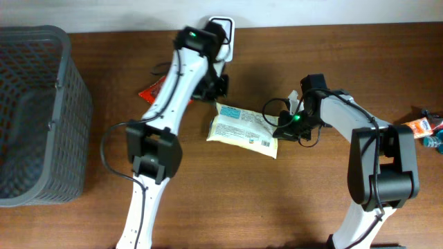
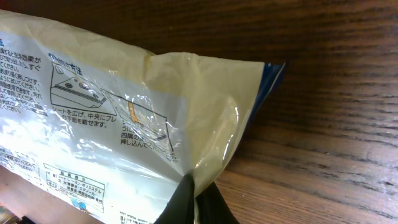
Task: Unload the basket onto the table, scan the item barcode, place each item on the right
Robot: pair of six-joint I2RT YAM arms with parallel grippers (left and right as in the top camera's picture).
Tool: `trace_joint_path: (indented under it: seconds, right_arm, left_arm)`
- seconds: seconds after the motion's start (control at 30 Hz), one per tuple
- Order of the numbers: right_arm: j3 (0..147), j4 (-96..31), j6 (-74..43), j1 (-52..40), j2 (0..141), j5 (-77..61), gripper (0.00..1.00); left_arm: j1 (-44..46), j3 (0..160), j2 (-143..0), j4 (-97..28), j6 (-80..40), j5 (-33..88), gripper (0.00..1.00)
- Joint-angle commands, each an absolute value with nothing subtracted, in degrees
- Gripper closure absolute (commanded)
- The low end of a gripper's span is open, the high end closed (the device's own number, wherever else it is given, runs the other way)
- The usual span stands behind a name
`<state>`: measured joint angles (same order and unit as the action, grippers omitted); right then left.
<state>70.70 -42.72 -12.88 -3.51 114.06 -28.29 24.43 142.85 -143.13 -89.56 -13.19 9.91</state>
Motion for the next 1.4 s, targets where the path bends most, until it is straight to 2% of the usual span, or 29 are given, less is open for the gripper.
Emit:
trace_joint_path:
  seconds: [0.0, 0.13, 0.37, 0.53, 0.8, 0.83, 0.9, 0.93, 0.97, 1.0, 1.03, 1.07, 1.1, 1.13, 1.37]
  right_arm:
    - [69.8, -43.6, -12.4, -3.4, 115.1, -23.3, 0.96]
    - [69.8, -43.5, -12.4, -3.4, 115.1, -23.3, 0.96]
    - [69.8, -43.6, -12.4, -3.4, 115.1, -23.3, 0.96]
    - [71.4, -45.9, -12.4, -3.2, 115.1, -22.4, 0.96]
    - [88.7, -66.1, -12.4, -3.0, 114.6, -7.2, 0.96]
    - [91.4, -69.1, -12.4, -3.0, 114.6, -6.9, 0.89]
    - [94.2, -72.4, -12.4, -3.0, 114.6, -7.0, 0.45]
    - [95.0, -73.6, -12.4, -3.0, 114.6, -7.0, 0.14]
    - [95.3, -74.4, -12.4, -3.0, 114.6, -7.1, 0.02]
    - [95.3, -75.1, -12.4, -3.0, 114.6, -7.6, 0.01]
    - [95.1, -75.7, -12.4, -3.0, 114.6, -8.3, 0.01]
    - [94.7, -75.7, -12.4, -3.0, 114.6, -9.1, 0.02]
    - [94.4, -75.7, -12.4, -3.1, 114.6, -10.0, 0.01]
    - [94.0, -75.6, -12.4, -3.1, 114.7, -10.7, 0.01]
    - [91.4, -73.1, -12.5, -3.1, 114.7, -11.4, 0.01]
  left_arm:
    - [27.0, 133.8, -143.8, -84.2, -11.0, 12.9, 1.00]
    - [27.6, 126.3, -143.8, -77.9, -10.5, 7.1, 1.00]
    - [24.9, 125.8, -143.8, -79.1, -18.2, -22.5, 1.00]
    - [21.6, 131.5, -143.6, -83.6, -21.2, -21.2, 1.00]
    - [18.9, 150.9, -143.2, -91.5, -18.3, -2.7, 1.00]
    - [19.0, 151.2, -143.2, -91.9, -16.4, -0.4, 0.96]
    - [19.0, 151.0, -143.5, -93.1, -15.4, 1.5, 0.78]
    - [19.0, 150.6, -143.5, -93.7, -15.3, 2.0, 0.71]
    - [19.1, 149.9, -143.5, -93.9, -15.3, 2.6, 0.64]
    - [19.1, 149.1, -143.5, -94.0, -15.1, 3.4, 0.56]
    - [19.3, 148.1, -143.5, -94.0, -13.7, 5.0, 0.41]
    - [19.4, 147.0, -143.5, -93.6, -12.3, 6.8, 0.33]
    - [19.6, 145.5, -143.5, -93.2, -11.1, 8.9, 0.20]
    - [19.6, 144.3, -143.5, -92.8, -10.3, 10.5, 0.13]
    - [20.3, 134.7, -143.5, -85.6, -2.9, 25.7, 0.12]
